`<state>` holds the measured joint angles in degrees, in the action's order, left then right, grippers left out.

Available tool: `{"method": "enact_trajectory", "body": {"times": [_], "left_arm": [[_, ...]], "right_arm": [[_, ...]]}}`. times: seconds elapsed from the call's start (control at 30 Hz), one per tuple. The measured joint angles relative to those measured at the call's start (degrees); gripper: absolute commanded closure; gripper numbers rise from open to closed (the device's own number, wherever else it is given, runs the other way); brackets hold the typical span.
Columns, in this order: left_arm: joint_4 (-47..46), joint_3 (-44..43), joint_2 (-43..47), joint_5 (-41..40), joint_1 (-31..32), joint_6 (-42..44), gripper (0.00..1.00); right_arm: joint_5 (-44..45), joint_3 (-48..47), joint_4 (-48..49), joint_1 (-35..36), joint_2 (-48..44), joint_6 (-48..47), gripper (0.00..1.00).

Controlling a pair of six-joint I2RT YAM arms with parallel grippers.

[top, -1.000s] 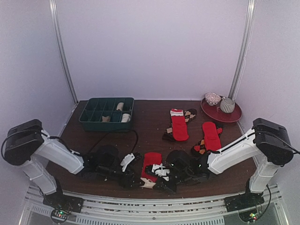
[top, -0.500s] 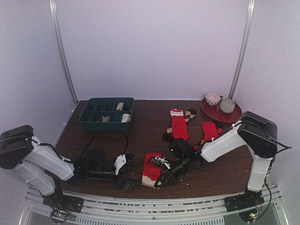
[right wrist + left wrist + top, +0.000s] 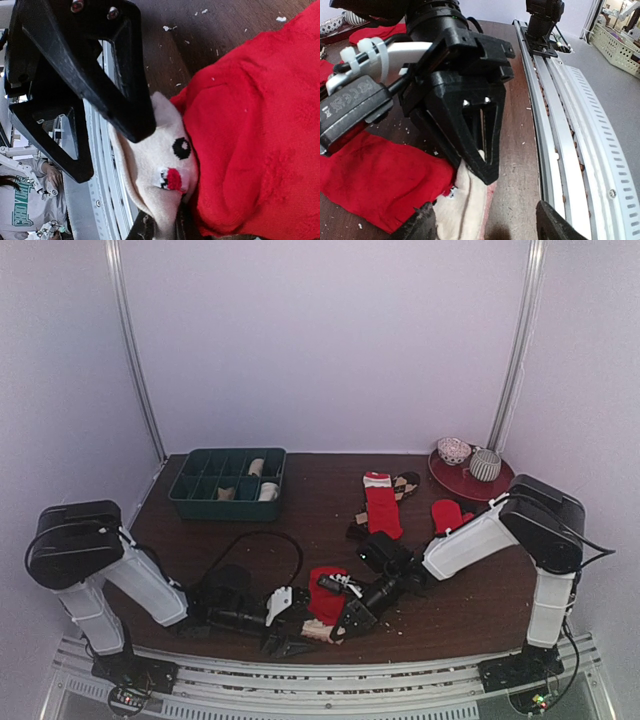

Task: Roll the socks
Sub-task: Roll a pair of socks at the center of the board.

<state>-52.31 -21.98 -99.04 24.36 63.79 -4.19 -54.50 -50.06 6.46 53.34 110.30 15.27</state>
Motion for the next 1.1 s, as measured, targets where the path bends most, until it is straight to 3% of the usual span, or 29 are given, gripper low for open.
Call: {"method": "enact_trajectory", "body": {"times": [0.27, 0.47, 0.67, 0.7, 0.77, 0.87, 0.9, 0.93, 0.97, 1.1], "left_arm": [[0.7, -0.4, -2.7, -4.0, 0.4, -1.9, 0.39], [2.3, -0.4, -3.3, -8.3, 0.4, -3.7, 0.77], [2.0, -0.6, -3.6, -7.5, 0.5, -4.2, 0.77], [2.1, -0.6, -3.6, -7.3, 0.5, -4.2, 0.79], [2.3, -0.8, -3.6, -7.1, 0.4, -4.2, 0.97], [2.5, -1.2, -3.9, -6.6, 0.4, -4.3, 1.00], [2.4, -1.4, -4.1, -6.5, 0.4, -4.3, 0.89], [2.4, -1.7, -4.3, -6.3, 0.4, -4.4, 0.49], [2.4, -1.8, -4.5, -6.1, 0.4, -4.7, 0.29], [0.5, -0.6, -4.3, -5.5, 0.5, -4.8, 0.06]], "right_arm": [[-0.5, -0.2, -0.3, -0.1, 0.2, -0.3, 0.92], [-0.5, -0.2, -0.3, -0.1, 0.2, -0.3, 0.92], [-0.8, -0.3, -0.6, -0.3, 0.4, -0.3, 0.92], [-0.9, -0.3, -0.7, -0.3, 0.4, -0.3, 0.92], [-1.0, -0.4, -0.8, -0.3, 0.5, -0.3, 0.91], [-1.1, -0.7, -1.6, -0.4, 0.5, -0.1, 0.91], [-1.2, -0.9, -1.9, -0.5, 0.5, 0.0, 0.90], [-1.2, -1.1, -2.3, -0.5, 0.5, 0.0, 0.91], [-1.3, -1.2, -2.6, -0.5, 0.5, 0.1, 0.90], [-1.2, -1.5, -3.3, -0.6, 0.5, 0.1, 0.91]]}}
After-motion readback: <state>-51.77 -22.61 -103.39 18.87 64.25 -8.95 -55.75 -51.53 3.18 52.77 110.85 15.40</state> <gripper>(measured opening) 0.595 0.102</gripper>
